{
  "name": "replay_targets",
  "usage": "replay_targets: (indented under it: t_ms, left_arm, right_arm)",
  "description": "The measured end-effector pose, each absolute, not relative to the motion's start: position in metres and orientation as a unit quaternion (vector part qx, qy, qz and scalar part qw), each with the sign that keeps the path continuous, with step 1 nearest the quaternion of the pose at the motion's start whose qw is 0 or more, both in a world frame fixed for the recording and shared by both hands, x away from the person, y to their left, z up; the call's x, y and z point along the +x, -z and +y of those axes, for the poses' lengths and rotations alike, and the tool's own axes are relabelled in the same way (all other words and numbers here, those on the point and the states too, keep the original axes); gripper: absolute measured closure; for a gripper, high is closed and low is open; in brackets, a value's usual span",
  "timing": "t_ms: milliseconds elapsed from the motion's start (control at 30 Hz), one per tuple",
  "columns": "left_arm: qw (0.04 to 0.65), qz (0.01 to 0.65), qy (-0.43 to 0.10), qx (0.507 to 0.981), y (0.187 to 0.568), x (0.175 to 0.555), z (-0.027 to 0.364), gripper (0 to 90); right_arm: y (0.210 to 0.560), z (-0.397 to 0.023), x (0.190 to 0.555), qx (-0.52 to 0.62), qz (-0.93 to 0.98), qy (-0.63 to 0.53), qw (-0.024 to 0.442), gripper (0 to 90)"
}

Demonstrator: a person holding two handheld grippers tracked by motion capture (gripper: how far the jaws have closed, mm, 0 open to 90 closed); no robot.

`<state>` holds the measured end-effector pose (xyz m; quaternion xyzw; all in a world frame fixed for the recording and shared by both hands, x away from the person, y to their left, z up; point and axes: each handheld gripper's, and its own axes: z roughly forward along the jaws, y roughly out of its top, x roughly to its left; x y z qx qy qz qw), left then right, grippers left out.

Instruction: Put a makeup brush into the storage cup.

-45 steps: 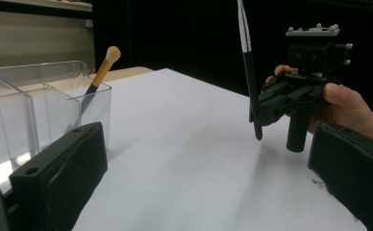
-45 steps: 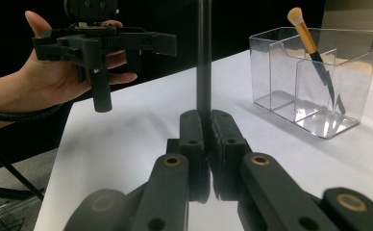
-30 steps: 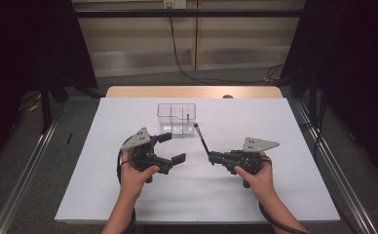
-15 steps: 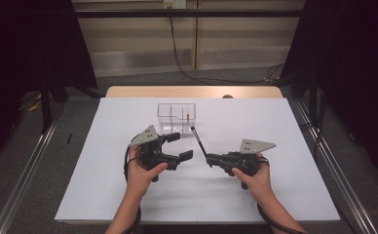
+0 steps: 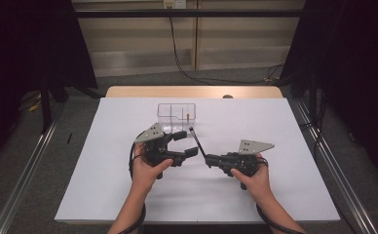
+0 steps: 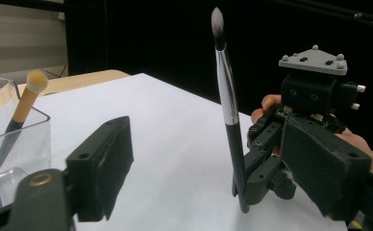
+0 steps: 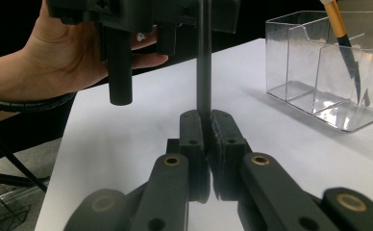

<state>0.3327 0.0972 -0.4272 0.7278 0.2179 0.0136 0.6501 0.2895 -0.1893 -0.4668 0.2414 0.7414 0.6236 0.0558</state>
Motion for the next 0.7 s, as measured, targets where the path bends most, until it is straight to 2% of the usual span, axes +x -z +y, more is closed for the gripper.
replay_targets:
  t_ms: [433, 700]
  left_arm:
    - [0.657, 0.202, -0.013, 0.727, 0.431, 0.333, 0.091, 42.4]
    - [0.660, 0.204, 0.029, 0.723, 0.435, 0.331, 0.086, 60.1]
  right_arm:
    - [0.467, -0.186, 0.289, 0.239, 0.743, -0.623, 0.057, 84.9]
    - [0.466, -0.184, 0.288, 0.240, 0.742, -0.624, 0.059, 84.9]
